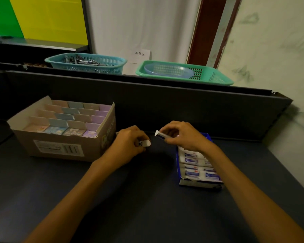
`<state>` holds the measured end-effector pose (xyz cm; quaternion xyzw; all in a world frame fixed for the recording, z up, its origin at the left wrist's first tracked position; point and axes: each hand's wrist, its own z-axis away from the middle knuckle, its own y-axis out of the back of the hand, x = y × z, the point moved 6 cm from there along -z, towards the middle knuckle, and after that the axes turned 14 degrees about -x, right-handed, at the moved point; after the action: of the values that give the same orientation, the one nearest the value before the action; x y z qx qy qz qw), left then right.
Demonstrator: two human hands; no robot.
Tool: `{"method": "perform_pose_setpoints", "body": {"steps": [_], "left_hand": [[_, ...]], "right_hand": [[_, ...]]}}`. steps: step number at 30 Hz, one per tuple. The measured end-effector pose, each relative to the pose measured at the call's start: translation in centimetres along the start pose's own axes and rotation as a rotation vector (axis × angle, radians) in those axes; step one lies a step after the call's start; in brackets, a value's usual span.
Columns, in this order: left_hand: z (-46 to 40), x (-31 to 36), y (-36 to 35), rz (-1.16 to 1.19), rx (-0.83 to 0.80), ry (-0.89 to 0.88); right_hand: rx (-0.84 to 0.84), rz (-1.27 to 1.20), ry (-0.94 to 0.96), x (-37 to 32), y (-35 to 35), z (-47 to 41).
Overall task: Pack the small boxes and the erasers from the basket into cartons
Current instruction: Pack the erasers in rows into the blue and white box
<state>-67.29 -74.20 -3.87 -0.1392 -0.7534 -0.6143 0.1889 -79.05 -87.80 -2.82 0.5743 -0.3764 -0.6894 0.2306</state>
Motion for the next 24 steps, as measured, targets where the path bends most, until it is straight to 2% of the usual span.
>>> {"method": "perform_pose_setpoints", "body": {"steps": [9, 15, 24], "left_hand": [[-0.3, 3.5, -0.1, 0.229, 0.015, 0.015], [-0.8, 5.4, -1.0, 0.08, -0.052, -0.036], [-1.4, 7.8, -2.1, -0.029, -0.017, -0.099]], "right_hand": [[0.138, -0.155, -0.031, 0.7, 2.0, 6.7], [0.185, -0.246, -0.077, 2.2, 2.1, 9.4], [0.217, -0.433, -0.076, 3.7, 1.9, 11.9]]}}
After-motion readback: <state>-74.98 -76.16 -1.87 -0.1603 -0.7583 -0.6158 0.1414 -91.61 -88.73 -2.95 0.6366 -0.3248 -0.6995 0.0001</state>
